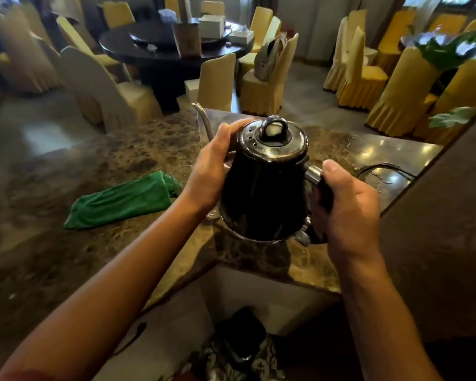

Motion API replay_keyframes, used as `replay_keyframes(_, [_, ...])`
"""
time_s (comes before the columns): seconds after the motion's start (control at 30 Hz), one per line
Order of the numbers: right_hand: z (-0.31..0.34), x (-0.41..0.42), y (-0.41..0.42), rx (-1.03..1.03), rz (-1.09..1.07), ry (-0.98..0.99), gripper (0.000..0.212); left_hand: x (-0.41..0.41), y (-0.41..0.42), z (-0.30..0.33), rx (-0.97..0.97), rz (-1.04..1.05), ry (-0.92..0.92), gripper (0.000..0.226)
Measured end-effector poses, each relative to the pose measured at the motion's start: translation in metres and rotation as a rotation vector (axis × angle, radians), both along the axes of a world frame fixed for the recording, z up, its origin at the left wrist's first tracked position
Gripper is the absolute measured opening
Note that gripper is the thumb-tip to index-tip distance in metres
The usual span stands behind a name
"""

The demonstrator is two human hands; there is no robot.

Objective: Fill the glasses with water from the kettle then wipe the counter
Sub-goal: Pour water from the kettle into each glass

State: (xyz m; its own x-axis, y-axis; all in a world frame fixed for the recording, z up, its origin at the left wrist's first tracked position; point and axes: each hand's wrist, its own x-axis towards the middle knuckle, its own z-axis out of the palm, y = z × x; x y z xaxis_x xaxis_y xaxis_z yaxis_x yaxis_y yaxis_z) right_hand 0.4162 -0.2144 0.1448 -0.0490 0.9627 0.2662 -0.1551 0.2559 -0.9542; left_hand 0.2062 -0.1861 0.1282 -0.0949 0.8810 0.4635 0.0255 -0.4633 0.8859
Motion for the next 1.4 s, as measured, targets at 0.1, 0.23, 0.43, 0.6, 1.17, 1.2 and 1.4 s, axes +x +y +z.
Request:
replay_keyframes(0.1, [-0.003,-0.012,-0.007,-0.030,-0.006,0.010,0.049,-0.033,-0.012,-0.019,0.000,0.168,0.064,0.046])
replay_keyframes(0.23, [-0.011,-0.027,-0.019,-0.053,-0.040,-0.036,0.052,-0.072,-0.031,-0.047,0.037,0.347,0.154,0.032])
replay_keyframes(0.43, [-0.027,-0.042,-0.040,-0.146,-0.152,-0.051,0.056,-0.121,-0.032,-0.075,-0.017,0.525,0.284,0.026])
replay_keyframes(0.6, [-0.035,-0.055,-0.052,-0.163,-0.212,0.004,0.039,-0.141,-0.015,-0.101,-0.251,0.407,0.379,0.065])
replay_keyframes(1.17, [-0.030,-0.059,-0.053,-0.123,-0.058,-0.169,0.083,-0.163,-0.020,-0.124,-0.322,0.169,0.360,0.076])
replay_keyframes(1.2, [-0.027,-0.058,-0.051,-0.104,-0.040,-0.197,0.087,-0.164,-0.029,-0.124,-0.320,0.184,0.360,0.074])
replay_keyframes(1.4, [-0.012,-0.050,-0.035,0.030,0.082,-0.379,0.067,-0.162,-0.078,-0.129,-0.346,0.260,0.351,0.073])
